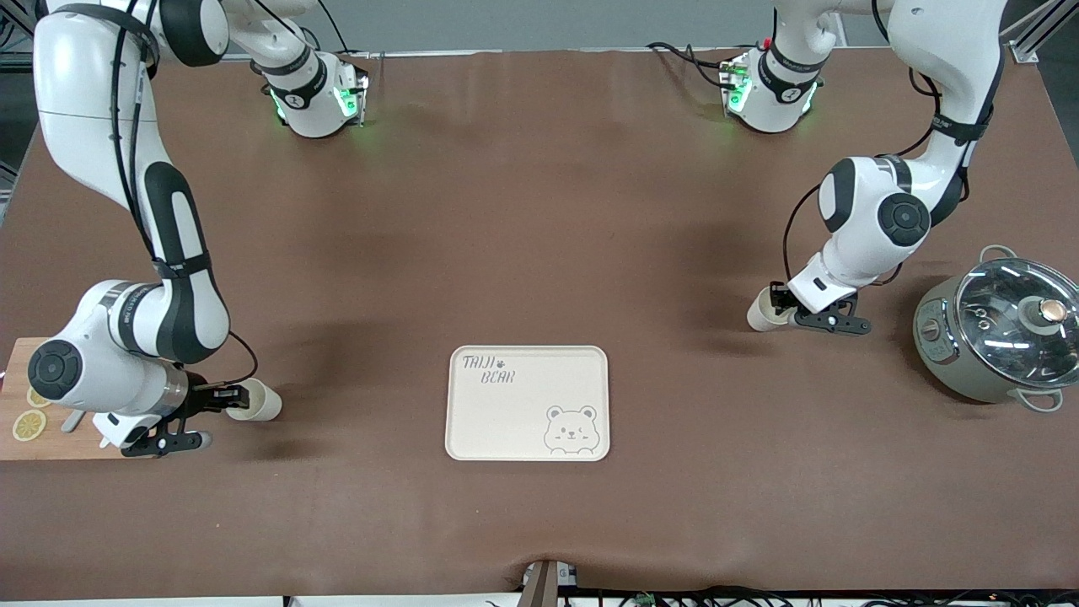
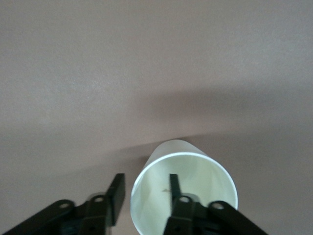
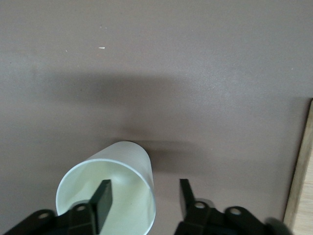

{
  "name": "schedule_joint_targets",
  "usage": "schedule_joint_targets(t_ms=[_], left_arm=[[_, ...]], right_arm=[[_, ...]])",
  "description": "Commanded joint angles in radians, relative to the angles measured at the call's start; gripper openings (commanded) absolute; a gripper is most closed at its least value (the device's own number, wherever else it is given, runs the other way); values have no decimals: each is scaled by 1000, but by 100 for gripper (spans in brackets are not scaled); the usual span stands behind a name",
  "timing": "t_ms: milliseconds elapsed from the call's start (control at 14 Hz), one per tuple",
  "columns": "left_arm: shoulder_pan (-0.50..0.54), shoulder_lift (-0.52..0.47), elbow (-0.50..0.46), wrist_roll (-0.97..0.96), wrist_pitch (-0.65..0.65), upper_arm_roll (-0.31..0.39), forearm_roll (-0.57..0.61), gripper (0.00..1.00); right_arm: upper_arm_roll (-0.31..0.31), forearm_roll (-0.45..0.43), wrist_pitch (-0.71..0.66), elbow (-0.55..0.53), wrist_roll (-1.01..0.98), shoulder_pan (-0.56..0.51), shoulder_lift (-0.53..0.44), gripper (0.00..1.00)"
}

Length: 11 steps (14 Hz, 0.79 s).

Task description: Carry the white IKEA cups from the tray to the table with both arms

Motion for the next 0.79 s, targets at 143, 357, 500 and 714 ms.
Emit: schedule_joint_targets(t_ms=[143, 357, 500, 714], left_arm=[[7, -102, 239, -23, -524, 9, -16, 100], [5, -88, 456, -81, -755, 9, -10, 100], [4, -50, 556, -107, -763, 7, -11, 100], [-15, 1, 688, -161, -768, 7, -8, 100]], right_arm=[[16, 19, -76, 14, -3, -17, -90, 100], [14, 10, -109, 14, -10, -18, -170, 100], [11, 10, -138, 14, 3, -20, -222, 100], [10, 8, -222, 12, 101, -33, -300, 100]])
